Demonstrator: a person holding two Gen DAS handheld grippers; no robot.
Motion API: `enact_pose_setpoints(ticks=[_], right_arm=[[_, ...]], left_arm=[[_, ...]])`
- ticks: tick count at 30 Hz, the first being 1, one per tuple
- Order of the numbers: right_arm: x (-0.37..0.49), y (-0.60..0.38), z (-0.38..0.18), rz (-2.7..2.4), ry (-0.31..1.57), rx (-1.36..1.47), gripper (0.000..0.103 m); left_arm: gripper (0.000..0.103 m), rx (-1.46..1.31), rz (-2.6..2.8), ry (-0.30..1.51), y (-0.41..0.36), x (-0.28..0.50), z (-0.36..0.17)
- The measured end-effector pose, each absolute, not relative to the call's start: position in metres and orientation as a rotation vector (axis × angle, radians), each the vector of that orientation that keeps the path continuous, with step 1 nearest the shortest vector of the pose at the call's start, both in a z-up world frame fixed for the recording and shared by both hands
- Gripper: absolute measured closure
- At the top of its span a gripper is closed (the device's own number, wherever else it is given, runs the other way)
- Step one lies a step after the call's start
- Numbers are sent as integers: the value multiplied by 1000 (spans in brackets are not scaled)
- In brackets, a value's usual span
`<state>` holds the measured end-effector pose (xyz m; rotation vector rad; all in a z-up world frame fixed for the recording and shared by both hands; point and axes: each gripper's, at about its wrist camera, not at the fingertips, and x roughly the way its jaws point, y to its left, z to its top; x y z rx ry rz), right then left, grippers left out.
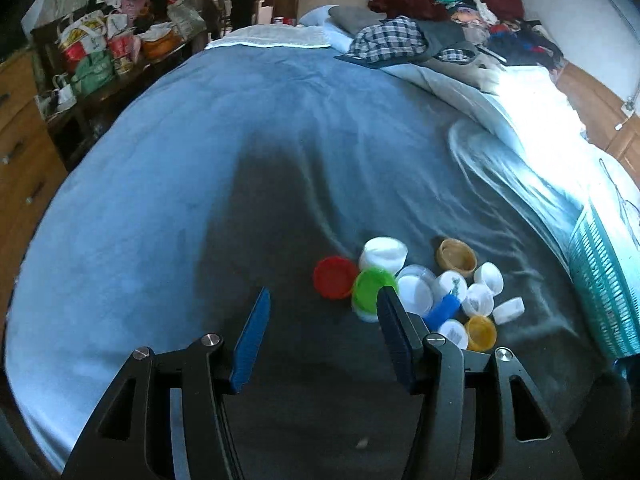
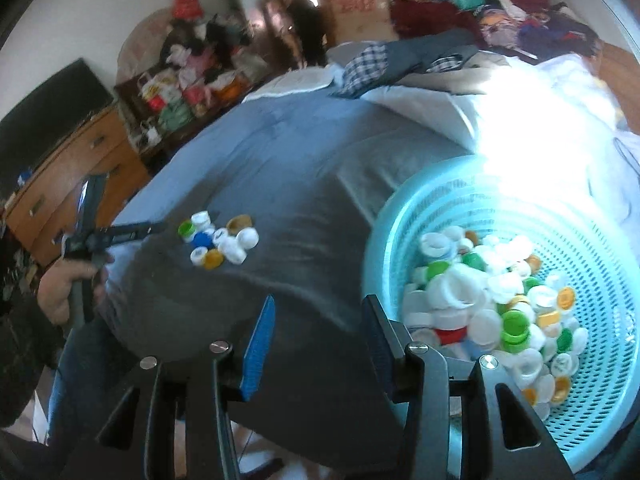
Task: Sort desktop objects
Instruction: 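Move both open tools back toward the caps on the blanket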
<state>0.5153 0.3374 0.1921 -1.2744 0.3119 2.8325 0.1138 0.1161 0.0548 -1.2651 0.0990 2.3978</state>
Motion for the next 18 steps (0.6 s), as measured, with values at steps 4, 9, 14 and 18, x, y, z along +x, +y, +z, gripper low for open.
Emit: enact_pose_setpoints(ticks=[4, 9, 14, 18], right_arm=[[508, 329, 188, 2823, 297, -1313, 50], [503, 321, 182, 2820, 286, -1351, 46], [492, 314, 173, 2827, 295, -1384, 41], [486, 300, 170, 2860, 282, -1397, 41]], left_arm=[[54, -1317, 2344, 186, 123, 112, 34], [54, -1401, 2134, 255, 117, 141, 29], [54, -1246, 2299, 162, 94, 144, 54], [53, -1210, 2397, 147, 105, 115, 53]])
